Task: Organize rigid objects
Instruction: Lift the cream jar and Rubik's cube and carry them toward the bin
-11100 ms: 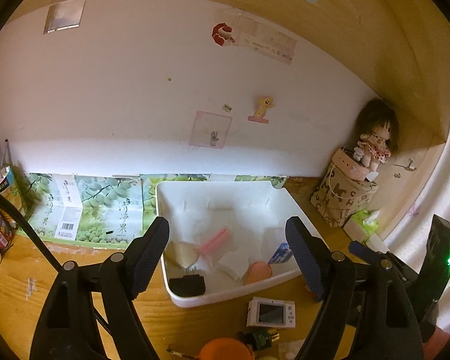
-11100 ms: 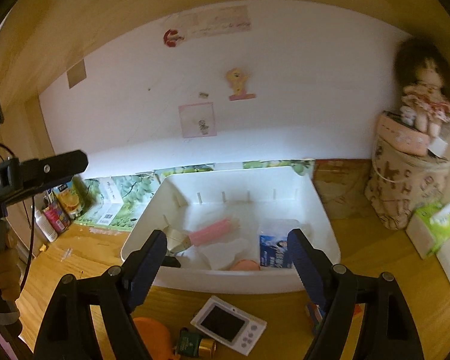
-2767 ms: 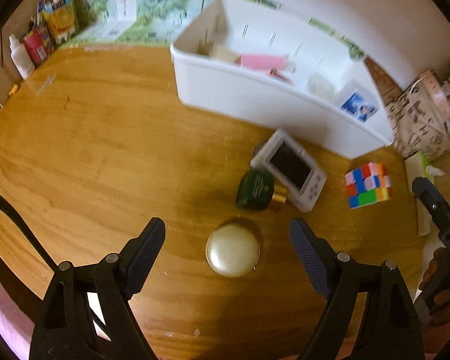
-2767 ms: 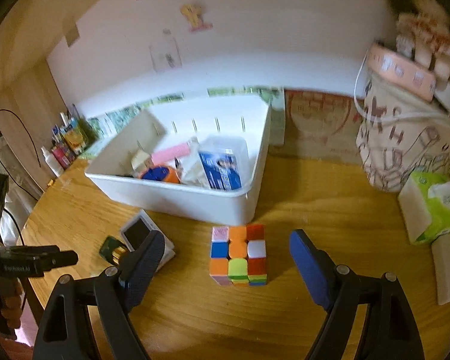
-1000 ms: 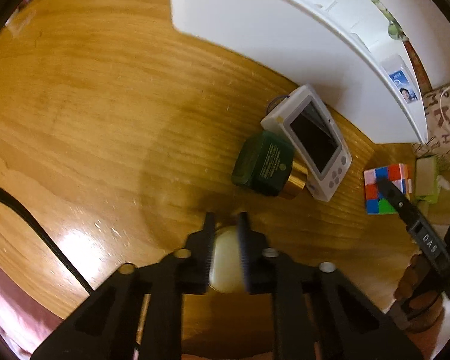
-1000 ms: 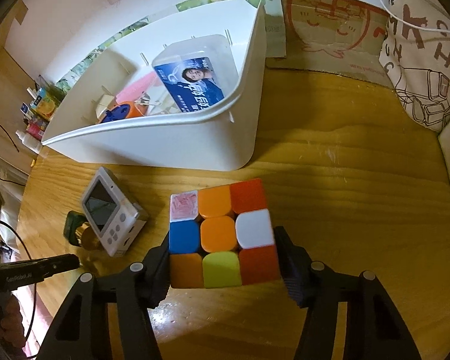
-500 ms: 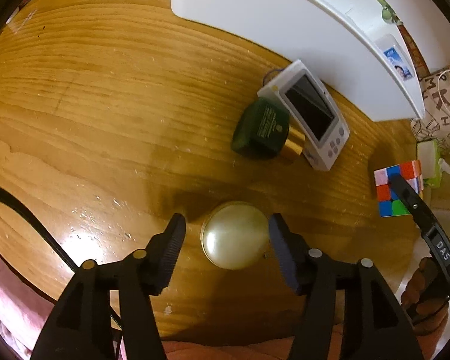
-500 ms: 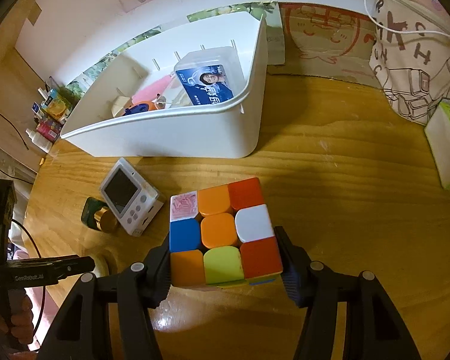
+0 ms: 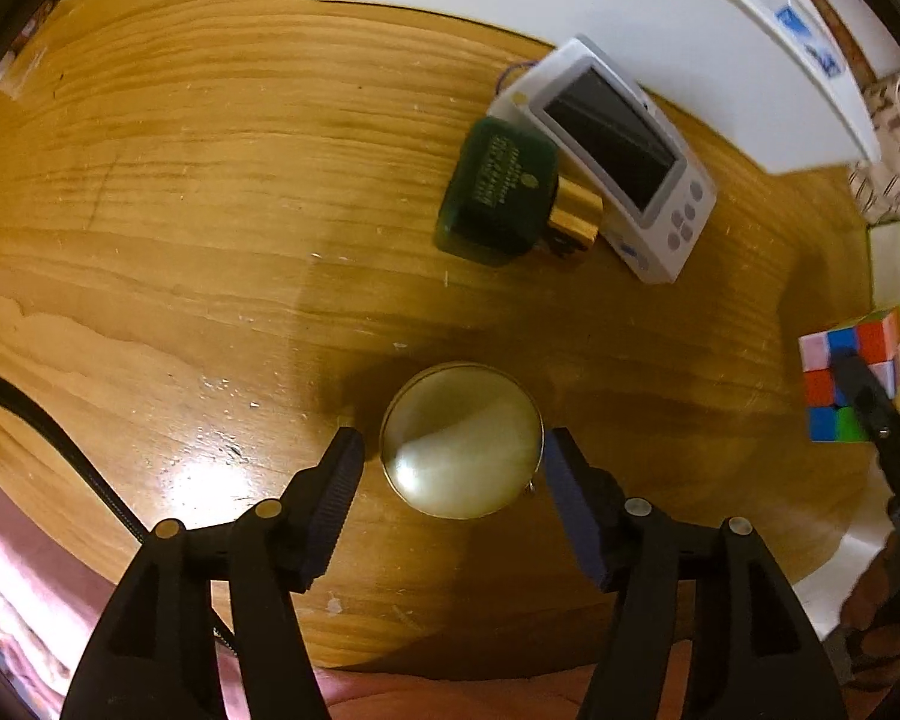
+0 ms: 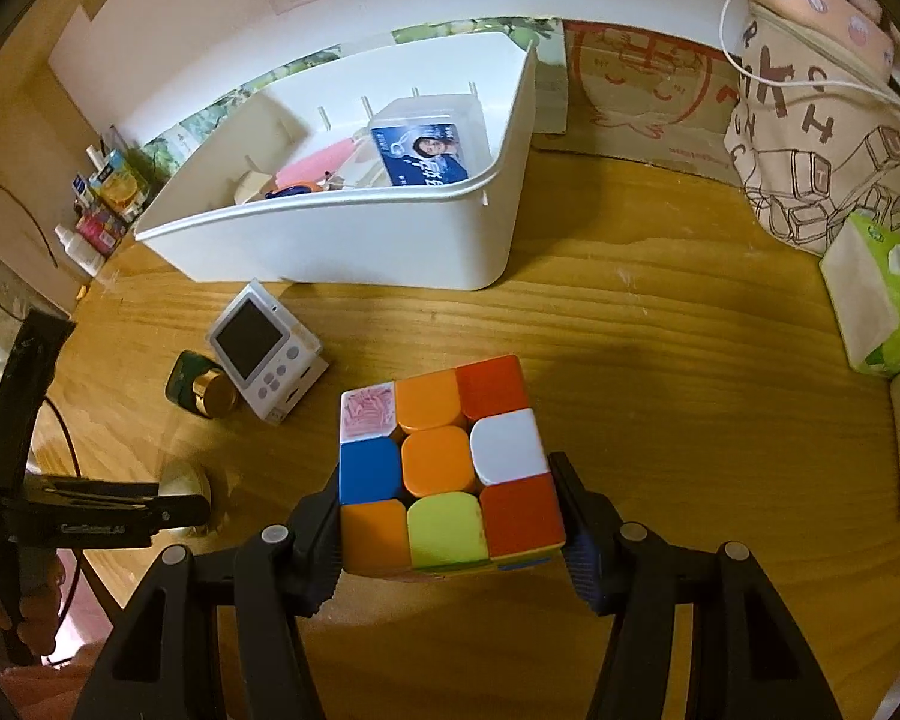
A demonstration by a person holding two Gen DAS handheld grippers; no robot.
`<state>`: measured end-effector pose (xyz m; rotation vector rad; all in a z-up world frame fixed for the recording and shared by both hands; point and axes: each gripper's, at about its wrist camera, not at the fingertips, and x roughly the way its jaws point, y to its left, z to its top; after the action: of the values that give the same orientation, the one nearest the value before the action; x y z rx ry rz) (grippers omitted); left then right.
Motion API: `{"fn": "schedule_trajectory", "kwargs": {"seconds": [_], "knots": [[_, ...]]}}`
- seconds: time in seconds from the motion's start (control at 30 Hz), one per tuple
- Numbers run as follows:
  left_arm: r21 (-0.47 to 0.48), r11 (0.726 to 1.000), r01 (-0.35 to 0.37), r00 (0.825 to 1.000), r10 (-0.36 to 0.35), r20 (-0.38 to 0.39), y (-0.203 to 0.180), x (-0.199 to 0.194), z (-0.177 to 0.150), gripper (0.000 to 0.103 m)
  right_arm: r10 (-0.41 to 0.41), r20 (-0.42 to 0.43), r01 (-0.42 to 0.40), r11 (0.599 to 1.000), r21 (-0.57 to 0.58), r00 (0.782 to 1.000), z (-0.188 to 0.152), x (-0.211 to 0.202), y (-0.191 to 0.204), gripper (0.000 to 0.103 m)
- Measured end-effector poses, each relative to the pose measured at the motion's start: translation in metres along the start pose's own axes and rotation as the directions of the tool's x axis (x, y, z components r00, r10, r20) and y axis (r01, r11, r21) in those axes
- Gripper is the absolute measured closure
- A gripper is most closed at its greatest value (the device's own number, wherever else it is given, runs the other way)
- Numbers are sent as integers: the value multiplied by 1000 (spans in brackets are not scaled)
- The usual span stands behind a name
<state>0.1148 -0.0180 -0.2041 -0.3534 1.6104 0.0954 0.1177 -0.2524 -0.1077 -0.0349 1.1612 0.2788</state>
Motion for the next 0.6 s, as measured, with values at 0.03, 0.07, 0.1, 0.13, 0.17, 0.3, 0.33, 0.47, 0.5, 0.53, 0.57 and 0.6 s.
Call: {"fn": "schedule_trajectory", "kwargs": {"seconds": [0.03,0.07,0.1,0.13,0.17,0.3,0.33,0.47,0.5,0.53,0.57,0.6], "knots": [[11,1000,-20,1000,20,-2,-9,1,3,42,-5,3,5,1000,-8,1000,-1,-1,2,42],[24,999,-35,999,36,-2,-16,3,4,44,-10,6,10,1000,-19,1000,-1,-2,3,42],[32,999,-43,999,43,0,-19,2,5,44,-14,9,14,1000,-28,1000,-2,-3,4,42],[36,998,-45,999,46,0,-19,2,7,44,-16,11,16,999,-34,1000,-2,-4,6,43],[38,998,-47,999,47,3,-19,2,7,44,-16,14,17,999,-42,1000,-3,-5,8,43],[36,999,-36,999,36,0,-17,4,3,44,-17,25,19,997,-75,1000,-2,-7,14,43],[38,999,-33,999,33,-6,-17,5,3,44,-18,28,20,996,-84,999,-1,-8,16,42],[39,999,-18,1000,19,-23,-10,5,-5,44,-19,46,24,993,-116,999,3,-9,23,42],[43,999,-19,1000,20,-23,-9,4,-6,44,-17,51,24,992,-127,999,5,-10,25,42],[49,999,-22,1000,23,-21,-9,1,-7,44,-16,54,23,990,-136,998,6,-11,26,42],[55,998,-26,1000,27,-16,-3,-2,-10,44,-15,60,24,989,-145,998,8,-11,29,42],[58,998,-30,1000,30,-7,-1,-6,-10,44,-16,67,26,987,-156,998,9,-12,31,43]]}}
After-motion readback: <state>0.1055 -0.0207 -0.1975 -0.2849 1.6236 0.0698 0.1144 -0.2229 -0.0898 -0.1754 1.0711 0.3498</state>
